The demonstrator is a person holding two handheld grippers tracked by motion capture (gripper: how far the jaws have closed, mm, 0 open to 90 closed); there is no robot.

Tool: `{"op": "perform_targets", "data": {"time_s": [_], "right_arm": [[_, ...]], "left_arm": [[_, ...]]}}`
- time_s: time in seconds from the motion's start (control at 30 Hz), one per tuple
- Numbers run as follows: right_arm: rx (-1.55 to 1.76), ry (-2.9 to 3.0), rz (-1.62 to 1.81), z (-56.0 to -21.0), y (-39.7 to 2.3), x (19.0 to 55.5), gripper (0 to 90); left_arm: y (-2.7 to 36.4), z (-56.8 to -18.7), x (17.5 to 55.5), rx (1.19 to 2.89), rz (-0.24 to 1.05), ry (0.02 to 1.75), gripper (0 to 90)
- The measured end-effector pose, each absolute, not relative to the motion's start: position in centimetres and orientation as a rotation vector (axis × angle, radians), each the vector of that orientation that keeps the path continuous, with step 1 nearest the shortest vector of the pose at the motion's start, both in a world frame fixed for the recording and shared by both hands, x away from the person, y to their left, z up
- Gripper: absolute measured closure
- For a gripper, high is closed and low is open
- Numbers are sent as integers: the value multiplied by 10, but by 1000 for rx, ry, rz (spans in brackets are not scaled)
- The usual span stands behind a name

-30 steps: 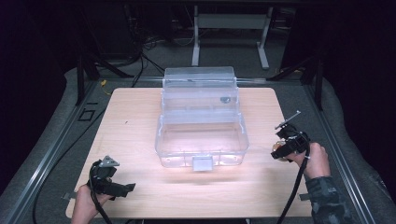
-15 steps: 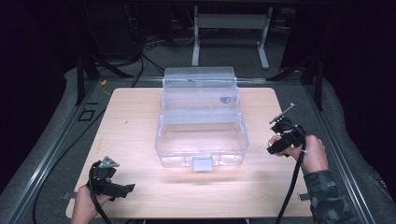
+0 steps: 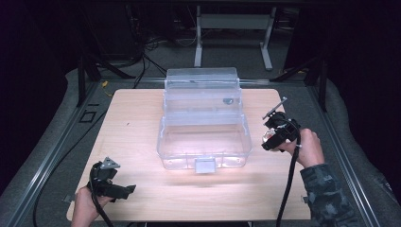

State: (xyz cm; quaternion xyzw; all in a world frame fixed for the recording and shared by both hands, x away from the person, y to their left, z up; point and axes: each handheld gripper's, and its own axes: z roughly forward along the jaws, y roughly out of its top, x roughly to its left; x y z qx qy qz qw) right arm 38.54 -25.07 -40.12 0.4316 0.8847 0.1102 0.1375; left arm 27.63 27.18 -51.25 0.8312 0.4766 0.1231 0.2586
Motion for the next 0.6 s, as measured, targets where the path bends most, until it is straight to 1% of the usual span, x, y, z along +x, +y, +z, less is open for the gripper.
{"op": "perform_targets", "data": {"time_s": [0.37, 0.4, 0.6], "right_arm": [[1177, 2599, 375, -393, -220, 396, 202], [1177, 2584, 339, -392, -216, 396, 202], [1153, 2635, 411, -396, -200, 404, 202]], "left_arm": [[266, -513, 277, 2265, 331, 1277, 2], [265, -513, 277, 2272, 329, 1276, 2], [264, -515, 277, 2272, 331, 1275, 4]]}}
